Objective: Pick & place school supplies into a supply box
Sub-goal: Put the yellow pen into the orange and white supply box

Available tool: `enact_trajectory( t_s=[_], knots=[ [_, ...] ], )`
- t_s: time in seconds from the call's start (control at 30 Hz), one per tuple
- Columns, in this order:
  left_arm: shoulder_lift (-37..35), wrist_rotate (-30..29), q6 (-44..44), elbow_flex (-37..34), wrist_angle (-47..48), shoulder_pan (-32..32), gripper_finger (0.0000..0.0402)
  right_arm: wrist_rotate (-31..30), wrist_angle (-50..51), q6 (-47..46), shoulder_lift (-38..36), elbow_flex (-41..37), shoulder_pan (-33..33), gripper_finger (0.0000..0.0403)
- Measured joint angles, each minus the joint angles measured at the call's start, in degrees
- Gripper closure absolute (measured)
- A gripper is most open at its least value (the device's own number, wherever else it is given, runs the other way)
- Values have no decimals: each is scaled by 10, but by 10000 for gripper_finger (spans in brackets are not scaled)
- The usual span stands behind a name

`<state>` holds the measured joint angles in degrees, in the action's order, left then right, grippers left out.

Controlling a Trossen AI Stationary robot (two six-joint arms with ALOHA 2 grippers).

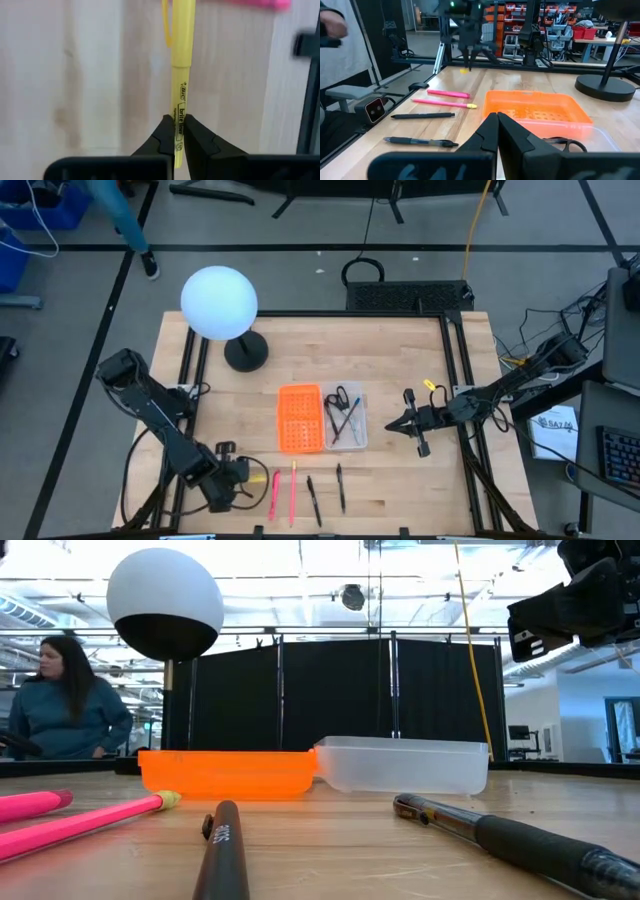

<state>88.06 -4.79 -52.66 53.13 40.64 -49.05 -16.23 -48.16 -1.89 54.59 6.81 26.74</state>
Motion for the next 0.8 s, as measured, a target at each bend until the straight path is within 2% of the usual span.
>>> enact_trajectory(
  t_s=[0.17, 0.4, 0.6, 0.7, 0.8],
  knots=[
    [-1, -57, 10, 70, -57, 76, 381, 0, -9, -4, 0, 0, 0, 403],
    [1, -80, -81, 93, -203, 185, 382, 0, -54, -14, 0, 0, 0, 403],
    [9, -122, -107, 93, -259, 226, 382, 0, -71, -4, 0, 0, 0, 403],
    [31, -156, -126, 93, -299, 235, 382, -1, -97, 2, -2, 0, 0, 403],
    [69, -163, -140, 94, -374, 243, 382, -1, -111, 6, -2, 0, 0, 403]
  ],
)
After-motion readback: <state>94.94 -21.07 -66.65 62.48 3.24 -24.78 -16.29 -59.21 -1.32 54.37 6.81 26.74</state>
